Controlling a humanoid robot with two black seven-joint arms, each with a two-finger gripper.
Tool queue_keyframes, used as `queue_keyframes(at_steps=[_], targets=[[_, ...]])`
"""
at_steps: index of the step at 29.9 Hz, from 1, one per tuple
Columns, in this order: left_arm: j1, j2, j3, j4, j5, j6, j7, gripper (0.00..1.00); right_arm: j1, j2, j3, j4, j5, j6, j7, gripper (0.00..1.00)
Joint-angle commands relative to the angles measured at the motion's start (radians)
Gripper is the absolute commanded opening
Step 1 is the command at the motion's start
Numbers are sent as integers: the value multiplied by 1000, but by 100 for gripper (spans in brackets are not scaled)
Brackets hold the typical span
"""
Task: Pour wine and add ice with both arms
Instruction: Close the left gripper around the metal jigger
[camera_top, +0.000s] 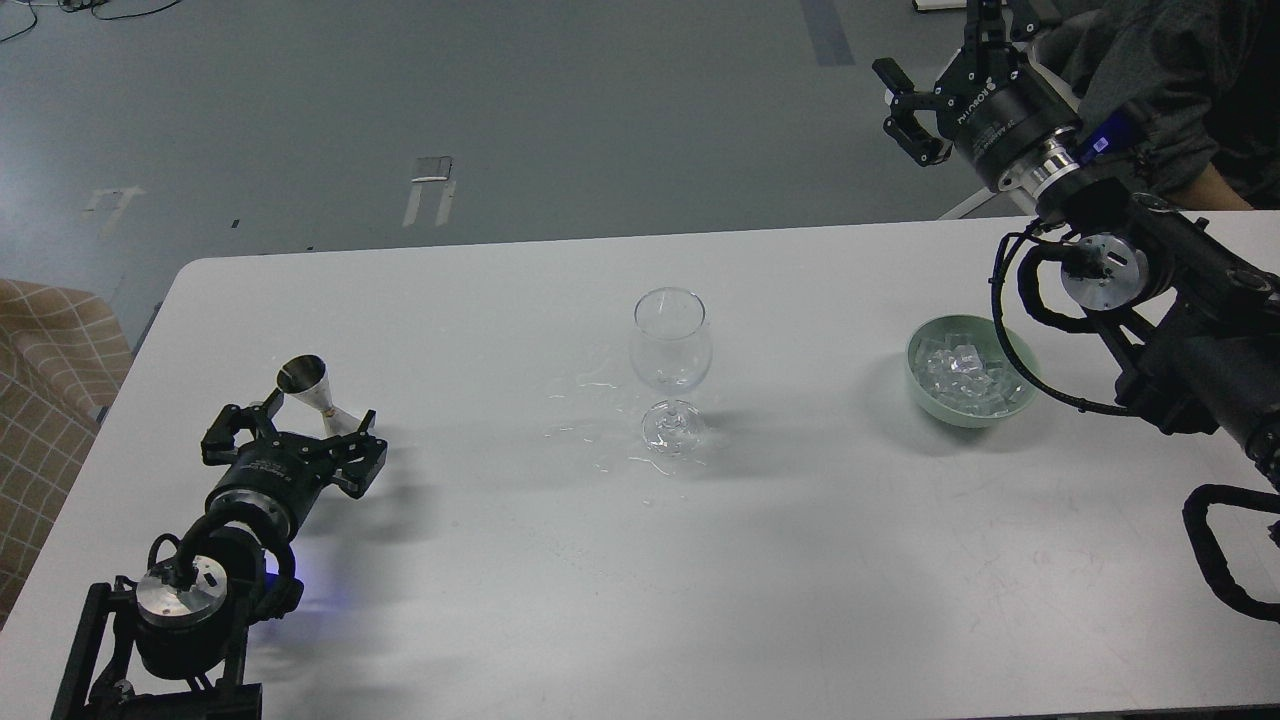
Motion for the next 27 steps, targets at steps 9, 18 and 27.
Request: queue_keyframes(at_steps=[9,18,27], targets=[[-47,0,3,62,2,0,-1,89,-2,0,0,-2,0,0,0,100],[-62,0,8,82,19,0,-56,58,-8,0,0,0,0,0,0,100],[-70,0,10,95,34,-4,-55,54,-8,0,0,0,0,-1,0,100]])
